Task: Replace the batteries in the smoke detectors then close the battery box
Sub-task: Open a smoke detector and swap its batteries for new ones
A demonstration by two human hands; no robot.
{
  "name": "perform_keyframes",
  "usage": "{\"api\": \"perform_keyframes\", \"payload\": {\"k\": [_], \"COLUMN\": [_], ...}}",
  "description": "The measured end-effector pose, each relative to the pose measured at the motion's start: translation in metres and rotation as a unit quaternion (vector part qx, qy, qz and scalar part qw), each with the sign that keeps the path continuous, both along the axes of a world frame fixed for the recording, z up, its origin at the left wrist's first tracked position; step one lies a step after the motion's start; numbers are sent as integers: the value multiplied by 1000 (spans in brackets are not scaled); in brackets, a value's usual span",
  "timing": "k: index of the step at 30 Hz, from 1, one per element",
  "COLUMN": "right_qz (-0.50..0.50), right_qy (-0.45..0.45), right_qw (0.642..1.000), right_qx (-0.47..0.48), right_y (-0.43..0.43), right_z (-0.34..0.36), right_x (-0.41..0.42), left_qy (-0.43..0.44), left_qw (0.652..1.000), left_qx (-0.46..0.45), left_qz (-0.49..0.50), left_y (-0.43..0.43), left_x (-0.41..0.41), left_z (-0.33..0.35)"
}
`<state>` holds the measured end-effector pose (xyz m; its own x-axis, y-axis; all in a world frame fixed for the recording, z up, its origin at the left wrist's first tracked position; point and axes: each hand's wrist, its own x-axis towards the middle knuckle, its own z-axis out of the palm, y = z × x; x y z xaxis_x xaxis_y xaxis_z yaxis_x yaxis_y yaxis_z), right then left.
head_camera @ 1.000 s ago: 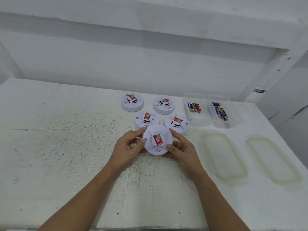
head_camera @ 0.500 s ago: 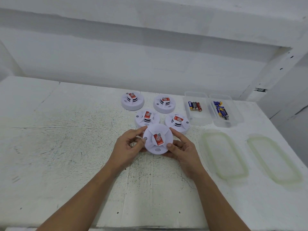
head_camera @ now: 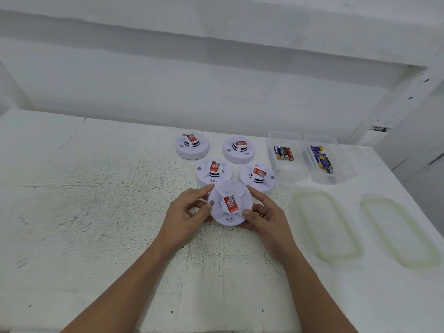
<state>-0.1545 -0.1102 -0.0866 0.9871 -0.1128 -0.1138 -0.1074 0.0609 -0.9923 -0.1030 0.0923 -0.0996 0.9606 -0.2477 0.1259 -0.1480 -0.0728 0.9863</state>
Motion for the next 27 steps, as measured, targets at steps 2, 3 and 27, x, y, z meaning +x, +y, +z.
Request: {"api": "perform_keyframes", "payload": {"k": [2,3,27], "right_qz": [-6,-12,1], "right_qy": [-2,-4,-42], "right_qw": [1000,1000,970], "right_qx": [-8,-14,-239], "right_y": [2,3,166], "right_z": [1,1,29], "right_x": [-1,-2,101], "left_qy": [-9,-16,2], "left_qw": [1000,1000,974], "left_qx": [4,5,78], "left_qz": [2,2,214], "left_y": [-1,-1,113], "left_x": [0,-1,85], "left_z": [0,0,19]}}
